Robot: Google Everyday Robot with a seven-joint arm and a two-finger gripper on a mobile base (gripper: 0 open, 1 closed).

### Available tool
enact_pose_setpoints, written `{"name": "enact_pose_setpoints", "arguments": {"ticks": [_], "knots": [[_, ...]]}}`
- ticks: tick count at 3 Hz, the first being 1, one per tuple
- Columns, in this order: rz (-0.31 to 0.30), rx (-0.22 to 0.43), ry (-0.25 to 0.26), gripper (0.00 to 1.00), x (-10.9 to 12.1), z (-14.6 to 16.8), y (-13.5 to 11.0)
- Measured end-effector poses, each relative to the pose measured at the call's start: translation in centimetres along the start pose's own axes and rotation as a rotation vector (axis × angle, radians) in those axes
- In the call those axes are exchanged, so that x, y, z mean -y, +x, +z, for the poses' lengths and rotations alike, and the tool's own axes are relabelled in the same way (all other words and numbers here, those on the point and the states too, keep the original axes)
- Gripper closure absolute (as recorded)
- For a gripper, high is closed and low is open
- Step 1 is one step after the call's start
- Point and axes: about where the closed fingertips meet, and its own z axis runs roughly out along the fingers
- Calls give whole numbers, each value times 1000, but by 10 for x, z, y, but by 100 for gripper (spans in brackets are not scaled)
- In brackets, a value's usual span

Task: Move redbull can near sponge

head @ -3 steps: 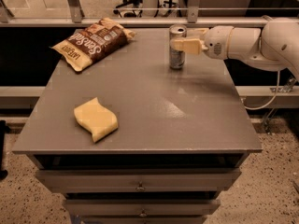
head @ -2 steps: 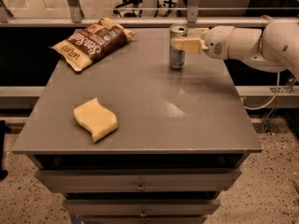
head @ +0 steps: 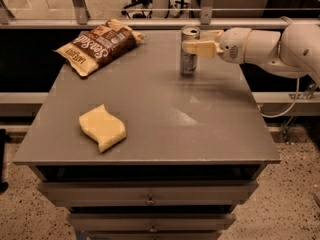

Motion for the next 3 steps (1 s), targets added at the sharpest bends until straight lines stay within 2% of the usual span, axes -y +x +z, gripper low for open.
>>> {"name": "enact_pose_setpoints", "arguments": {"ticks": [1, 2, 3], "knots": [[-17, 12, -26, 100, -18, 3, -21], [-13, 15, -73, 100, -56, 3, -40], [25, -4, -122, 100, -97, 4, -34]]}}
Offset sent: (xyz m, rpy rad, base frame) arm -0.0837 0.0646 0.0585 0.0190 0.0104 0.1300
